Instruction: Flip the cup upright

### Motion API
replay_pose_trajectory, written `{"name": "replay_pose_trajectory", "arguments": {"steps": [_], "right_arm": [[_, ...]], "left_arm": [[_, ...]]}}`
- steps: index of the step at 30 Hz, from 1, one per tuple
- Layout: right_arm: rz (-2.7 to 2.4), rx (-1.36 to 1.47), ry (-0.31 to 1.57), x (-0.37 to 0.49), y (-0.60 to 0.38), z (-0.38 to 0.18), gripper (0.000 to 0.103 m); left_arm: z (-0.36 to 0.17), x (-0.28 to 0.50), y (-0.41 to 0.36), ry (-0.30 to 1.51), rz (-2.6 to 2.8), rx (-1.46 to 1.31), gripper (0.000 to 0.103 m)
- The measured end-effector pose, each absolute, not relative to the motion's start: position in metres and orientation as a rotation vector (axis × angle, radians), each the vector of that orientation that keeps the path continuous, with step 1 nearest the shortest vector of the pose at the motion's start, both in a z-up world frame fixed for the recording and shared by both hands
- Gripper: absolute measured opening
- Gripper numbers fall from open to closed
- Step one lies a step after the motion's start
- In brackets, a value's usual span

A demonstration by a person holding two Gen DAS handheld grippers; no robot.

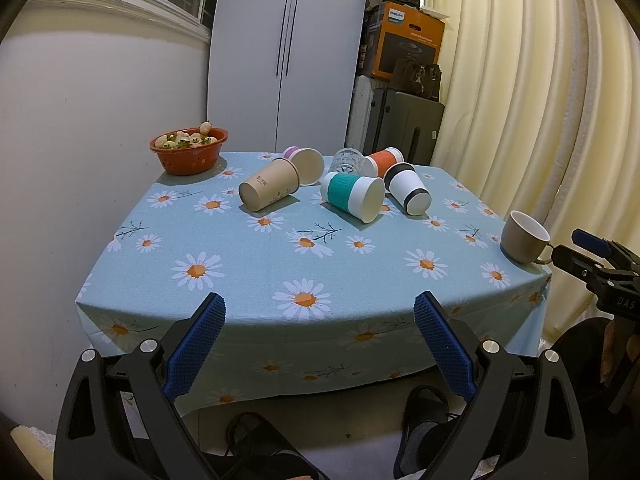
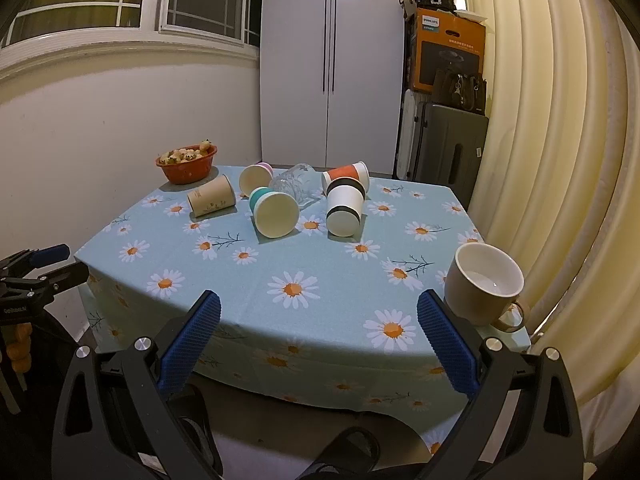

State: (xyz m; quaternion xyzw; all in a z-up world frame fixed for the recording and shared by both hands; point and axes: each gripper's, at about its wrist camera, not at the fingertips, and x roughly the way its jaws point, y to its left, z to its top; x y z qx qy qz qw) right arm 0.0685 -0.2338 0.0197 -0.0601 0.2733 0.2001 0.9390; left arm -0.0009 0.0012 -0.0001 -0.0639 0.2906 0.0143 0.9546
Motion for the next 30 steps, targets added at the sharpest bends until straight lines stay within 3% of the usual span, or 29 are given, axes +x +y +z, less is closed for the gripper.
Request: {"name": "replay_pose_trajectory", "arguments": {"steps": [30], "right_arm": [[0.413, -0.134, 0.571, 0.0709, -0.2349, 0.0151, 0.098]], "left_arm": [[-0.0007, -0.0006, 0.0013, 0.59, 0.03, -0.129, 0.093]]}}
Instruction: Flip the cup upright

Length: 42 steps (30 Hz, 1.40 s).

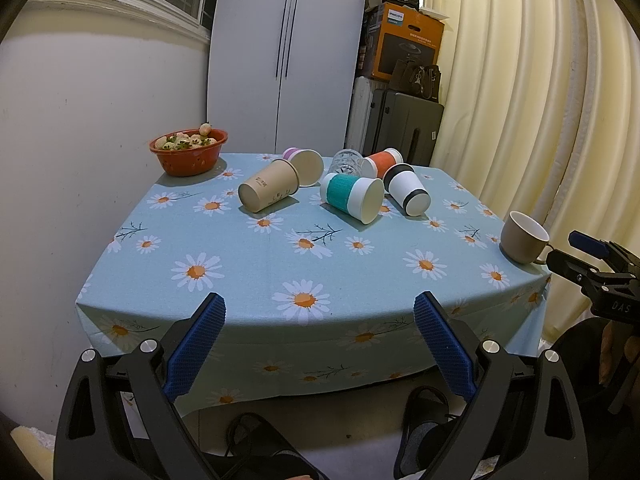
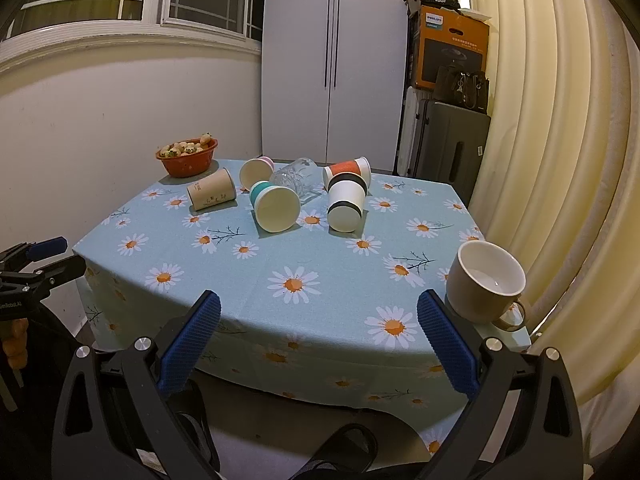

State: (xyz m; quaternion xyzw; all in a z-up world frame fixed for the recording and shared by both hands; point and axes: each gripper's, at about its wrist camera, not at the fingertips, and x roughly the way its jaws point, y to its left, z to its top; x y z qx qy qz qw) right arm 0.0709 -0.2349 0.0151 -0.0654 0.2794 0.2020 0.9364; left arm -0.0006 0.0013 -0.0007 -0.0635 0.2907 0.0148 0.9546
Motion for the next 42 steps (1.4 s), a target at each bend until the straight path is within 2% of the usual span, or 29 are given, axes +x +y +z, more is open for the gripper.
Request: {"name": "replay_pose_trajectory", "arguments": {"steps": [18, 31, 42], "right_arm": [[0.489, -0.095, 0.66, 0.109, -0.23, 0.019, 0.098], [0.555, -0.05, 0.909, 0.258, -0.197, 0.025, 0.098], [0.536, -0.022, 1.132, 0.382, -0.174, -0.006, 0.098]], "left_arm": [[0.006, 0.008, 0.017, 0.595, -0.021, -0.236, 0.093], [0.024, 0.088, 0.03, 0.634, -0.093, -0.347, 0.093], [0.028, 0.176, 0.019, 0.687, -0.099, -0.337, 0.093]]}}
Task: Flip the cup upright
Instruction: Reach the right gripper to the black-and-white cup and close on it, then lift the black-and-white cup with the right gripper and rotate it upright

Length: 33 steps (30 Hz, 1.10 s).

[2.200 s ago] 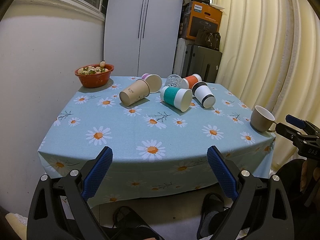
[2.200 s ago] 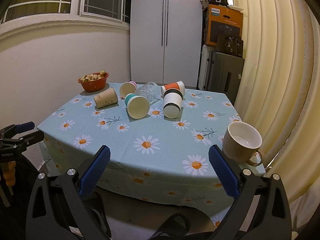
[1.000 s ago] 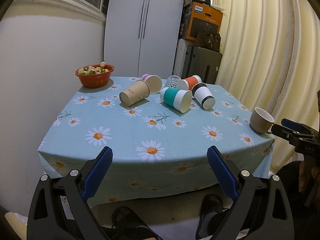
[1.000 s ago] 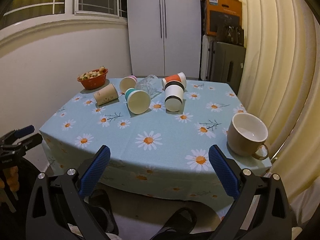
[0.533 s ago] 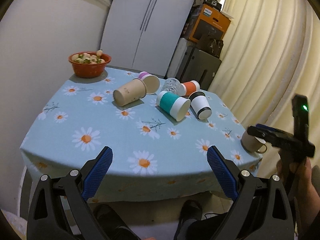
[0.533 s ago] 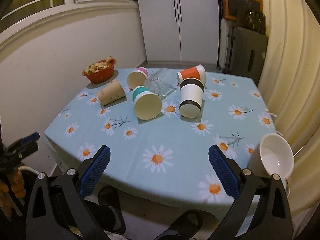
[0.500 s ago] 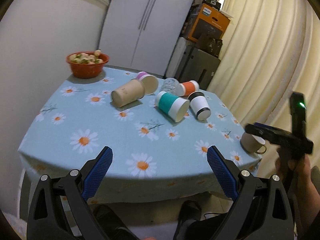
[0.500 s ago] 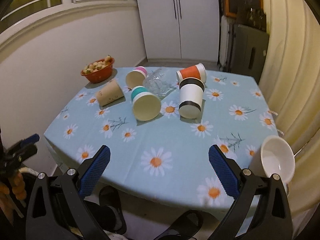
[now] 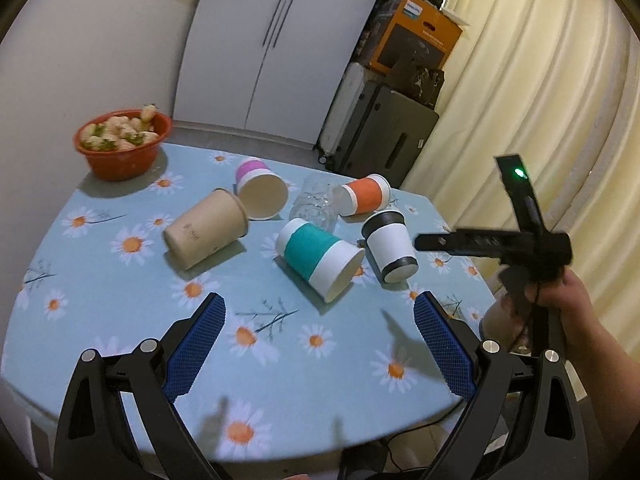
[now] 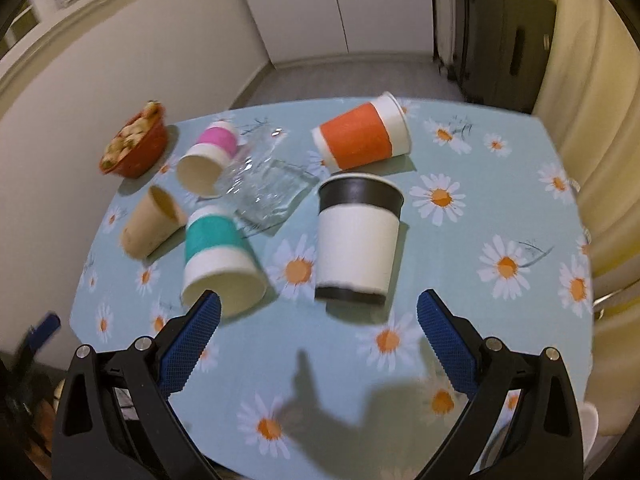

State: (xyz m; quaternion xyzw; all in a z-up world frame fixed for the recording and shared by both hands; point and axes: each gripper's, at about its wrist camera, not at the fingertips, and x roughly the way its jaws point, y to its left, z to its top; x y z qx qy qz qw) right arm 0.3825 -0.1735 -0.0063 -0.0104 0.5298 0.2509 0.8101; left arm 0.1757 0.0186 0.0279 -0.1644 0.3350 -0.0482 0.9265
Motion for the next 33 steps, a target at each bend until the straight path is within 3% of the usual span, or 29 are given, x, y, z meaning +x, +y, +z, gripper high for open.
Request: {"name": "replay_pose_trajectory", "arguments": {"steps": [4, 8, 13, 18, 33], "right_arm": [[0.518, -0.002, 1.257, 0.421, -0.166, -0.027, 0.097], [0.495, 0.005, 1.33, 0.445, -0.161, -0.043, 0.086], [0.471, -0.012, 1.376, 0.463, -0.158, -0.055, 0.082], [0.451, -0.01, 1.413, 0.466, -0.16, -0.064, 0.064], [0.534, 0.028, 1.39, 0.41, -0.166, -0.022, 0.064]], "left_arm": [[0.018, 0.197, 0.016, 0.727, -0.126, -0.366, 0.093], [0.006, 0.208, 0.013, 0.757, -0.125, -0.367, 0.093], [-0.008, 0.212, 0.016, 0.79, -0.12, -0.372, 0.093], [-0.015, 0.212, 0.018, 0.811, -0.11, -0.37, 0.093], [-0.001, 0.194, 0.022, 0.797, -0.106, -0.391, 0.093]]}}
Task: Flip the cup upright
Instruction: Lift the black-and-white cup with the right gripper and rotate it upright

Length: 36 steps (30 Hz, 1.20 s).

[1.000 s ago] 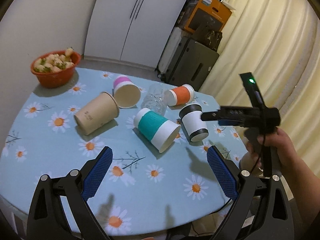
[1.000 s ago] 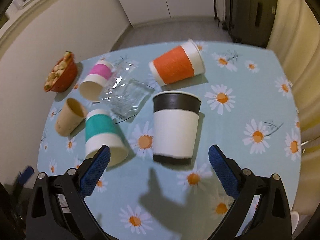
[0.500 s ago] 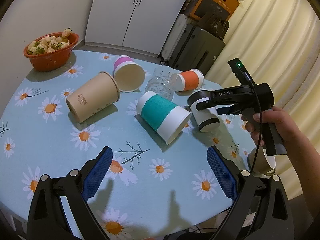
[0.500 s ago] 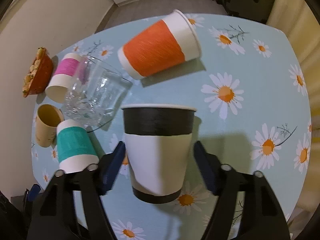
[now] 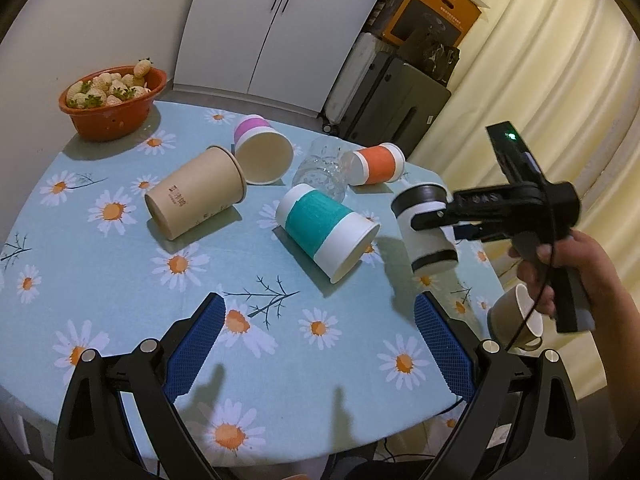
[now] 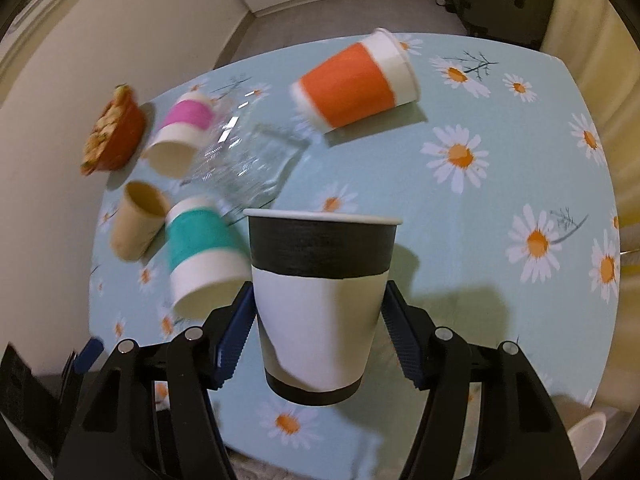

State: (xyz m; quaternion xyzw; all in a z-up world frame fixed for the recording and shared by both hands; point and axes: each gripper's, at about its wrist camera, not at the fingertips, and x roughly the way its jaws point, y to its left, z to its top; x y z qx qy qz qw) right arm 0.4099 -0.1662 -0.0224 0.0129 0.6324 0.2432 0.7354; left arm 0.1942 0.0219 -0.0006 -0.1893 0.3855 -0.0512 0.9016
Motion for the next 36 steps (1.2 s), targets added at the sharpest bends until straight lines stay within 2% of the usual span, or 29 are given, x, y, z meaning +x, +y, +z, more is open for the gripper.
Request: {"name": "replay_pose_trajectory", "arguments": {"steps": [10, 17, 24, 36], "right_arm": [[0.63, 0.116, 1.433, 0.343, -0.154, -0.003, 0.064], [0.643, 0.142, 1.477, 0.305, -0.142, -0.026, 0.064], [0.631, 0.165, 1.516, 0.294, -0.135, -0.051, 0.064], [0.638, 0.147, 1.526, 0.289, -0.128, -0.059, 0.064]], "left_arm": [[0.01, 0.166, 0.024, 0.796, -0.133, -0.421, 0.093], [0.01, 0.143, 0.03, 0.802, -0.119, -0.438, 0.093], [0.008, 0.132, 0.029, 0.813, -0.109, -0.429, 0.093], [0.002, 0.13, 0.021, 0.841, -0.11, -0.413, 0.093]]}}
